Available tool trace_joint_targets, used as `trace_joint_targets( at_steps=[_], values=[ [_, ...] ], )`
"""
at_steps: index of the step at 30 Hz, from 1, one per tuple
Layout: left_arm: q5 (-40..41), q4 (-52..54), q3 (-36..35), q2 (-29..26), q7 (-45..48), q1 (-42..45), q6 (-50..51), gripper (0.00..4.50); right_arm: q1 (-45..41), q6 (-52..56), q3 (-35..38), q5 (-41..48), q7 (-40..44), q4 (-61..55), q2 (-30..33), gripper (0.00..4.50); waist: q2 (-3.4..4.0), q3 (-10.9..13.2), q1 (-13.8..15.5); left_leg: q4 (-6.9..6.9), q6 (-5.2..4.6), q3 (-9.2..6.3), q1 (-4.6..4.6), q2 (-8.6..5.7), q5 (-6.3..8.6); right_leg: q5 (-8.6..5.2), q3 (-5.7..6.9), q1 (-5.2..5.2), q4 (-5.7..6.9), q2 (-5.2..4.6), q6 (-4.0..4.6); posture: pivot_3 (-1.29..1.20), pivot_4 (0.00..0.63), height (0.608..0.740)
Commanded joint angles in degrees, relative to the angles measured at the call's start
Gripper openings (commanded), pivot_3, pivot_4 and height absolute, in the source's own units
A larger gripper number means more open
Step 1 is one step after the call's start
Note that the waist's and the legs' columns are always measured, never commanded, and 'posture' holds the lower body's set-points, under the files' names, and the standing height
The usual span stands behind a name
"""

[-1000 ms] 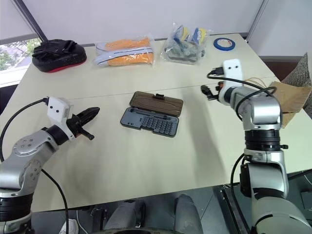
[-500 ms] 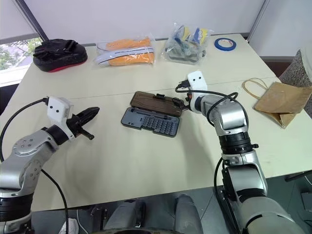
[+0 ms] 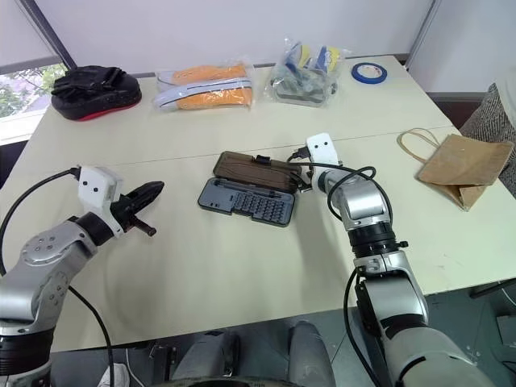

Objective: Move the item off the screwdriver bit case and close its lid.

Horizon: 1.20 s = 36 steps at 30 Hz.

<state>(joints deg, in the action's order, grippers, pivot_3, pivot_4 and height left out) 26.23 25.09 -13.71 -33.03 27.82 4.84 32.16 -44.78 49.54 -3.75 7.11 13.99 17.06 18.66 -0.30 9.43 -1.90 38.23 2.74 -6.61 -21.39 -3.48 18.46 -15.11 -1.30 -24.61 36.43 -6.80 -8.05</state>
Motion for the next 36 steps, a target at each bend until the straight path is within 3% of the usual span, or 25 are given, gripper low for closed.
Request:
trace_joint_targets(
  at_steps=[1, 2, 5, 12, 25, 36],
  values=[
    [-0.18, 2.33, -0.93, 0.11, -0.51, -0.32, -1.04, 0.00, -0.49, 0.35, 0.72, -0.73, -0.74, 0.56, -0.99, 4.42, 0.00, 0.00, -0.25, 0.00, 0.00, -0.01, 0.00, 0.00, 0.00, 0.00, 0.00, 0.00, 0.00, 0.00, 0.00, 0.00, 0.150, 0.740],
    [-0.18, 2.42, -0.87, 0.16, -0.65, -0.36, -1.01, 0.00, -0.66, 0.55, 0.76, -0.76, -0.86, 0.61, -1.26, 4.42, 0.00, 0.00, -0.35, 0.00, 0.00, -0.01, 0.00, 0.00, 0.00, 0.00, 0.01, 0.00, 0.01, 0.00, 0.00, 0.00, 0.150, 0.740],
    [-0.24, 2.55, -0.81, 0.29, -0.98, -0.45, -1.06, 0.00, -1.22, 0.77, 0.74, -1.16, -1.33, 1.14, -1.94, 3.64, 0.01, 0.00, -0.58, -0.01, 0.00, -0.01, 0.01, 0.00, 0.00, 0.00, 0.01, -0.01, 0.04, 0.00, 0.00, 0.00, 0.150, 0.740],
    [-0.70, 3.02, -1.49, 0.58, -1.53, -1.00, -1.28, 0.00, -2.80, 1.84, -1.01, -1.91, -0.51, 2.23, -2.27, 0.04, 0.01, -0.01, -0.19, 0.00, 0.01, -0.03, 0.00, -0.02, 0.00, 0.00, 0.01, 0.00, 0.05, -0.01, 0.00, 0.00, 0.150, 0.740],
    [-0.51, 4.81, -3.25, 0.63, -2.89, -2.78, -0.99, 0.00, -2.73, 4.19, -3.99, -3.19, 2.98, -0.08, -0.87, 0.01, -0.07, -0.07, -0.15, 0.00, 0.01, -0.05, 0.01, -0.02, 0.00, 0.00, 0.04, 0.02, 0.04, -0.02, 0.00, 0.00, 0.150, 0.740],
    [-0.15, 4.51, -2.49, 0.47, -2.58, -2.71, -0.82, 0.00, 2.29, 11.57, -5.61, -1.56, 8.87, -17.43, 4.60, 0.01, -0.07, -0.07, -0.17, -0.03, 0.00, -0.06, -0.01, -0.02, 0.00, 0.00, 0.04, 0.01, 0.00, -0.01, 0.00, 0.00, 0.150, 0.740]
  ],
)
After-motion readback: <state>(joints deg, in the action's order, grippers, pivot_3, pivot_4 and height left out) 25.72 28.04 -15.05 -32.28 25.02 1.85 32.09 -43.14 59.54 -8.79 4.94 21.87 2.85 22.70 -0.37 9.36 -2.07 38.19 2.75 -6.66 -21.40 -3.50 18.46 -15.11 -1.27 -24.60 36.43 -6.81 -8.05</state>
